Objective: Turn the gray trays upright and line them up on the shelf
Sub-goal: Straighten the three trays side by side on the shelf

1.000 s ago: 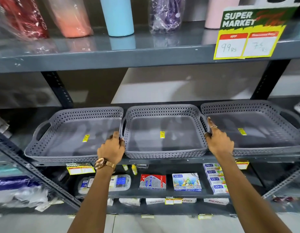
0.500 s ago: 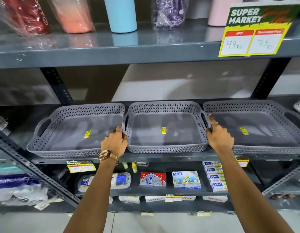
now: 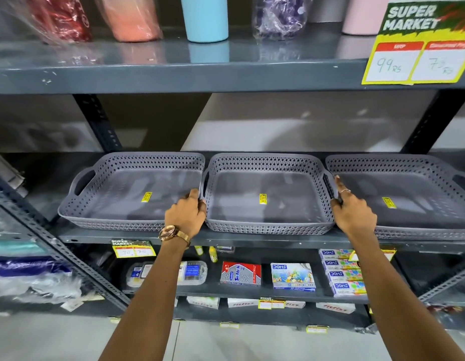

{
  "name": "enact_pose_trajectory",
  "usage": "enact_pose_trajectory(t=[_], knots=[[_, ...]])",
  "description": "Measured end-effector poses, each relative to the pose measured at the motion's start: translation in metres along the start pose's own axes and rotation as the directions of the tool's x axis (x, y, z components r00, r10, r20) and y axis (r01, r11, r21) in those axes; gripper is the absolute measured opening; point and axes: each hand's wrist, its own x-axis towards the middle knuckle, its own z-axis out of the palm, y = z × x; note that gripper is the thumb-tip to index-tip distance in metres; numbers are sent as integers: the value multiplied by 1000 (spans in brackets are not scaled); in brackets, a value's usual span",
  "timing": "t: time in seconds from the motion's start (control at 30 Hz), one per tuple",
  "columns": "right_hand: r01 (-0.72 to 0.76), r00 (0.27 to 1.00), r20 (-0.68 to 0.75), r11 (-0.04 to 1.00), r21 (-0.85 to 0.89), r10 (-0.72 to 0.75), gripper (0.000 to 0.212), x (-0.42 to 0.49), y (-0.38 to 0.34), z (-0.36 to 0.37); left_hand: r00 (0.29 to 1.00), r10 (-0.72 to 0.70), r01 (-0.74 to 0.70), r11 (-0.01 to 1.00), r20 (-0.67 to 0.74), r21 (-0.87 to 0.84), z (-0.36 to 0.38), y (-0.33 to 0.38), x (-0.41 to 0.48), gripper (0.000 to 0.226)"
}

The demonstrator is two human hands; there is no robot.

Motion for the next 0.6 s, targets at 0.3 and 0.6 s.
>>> enact_pose_trajectory(t=[0.3,0.6], knots=[[33,999,-38,999,13,-32,56,-1,3,0,999,-30,30,1000,-20,-3,3,3,-7,33],[31,999,-25,999,8,-31,56,7,3,2,997,-73,72,997,-38,-16,4,8,-10,34]])
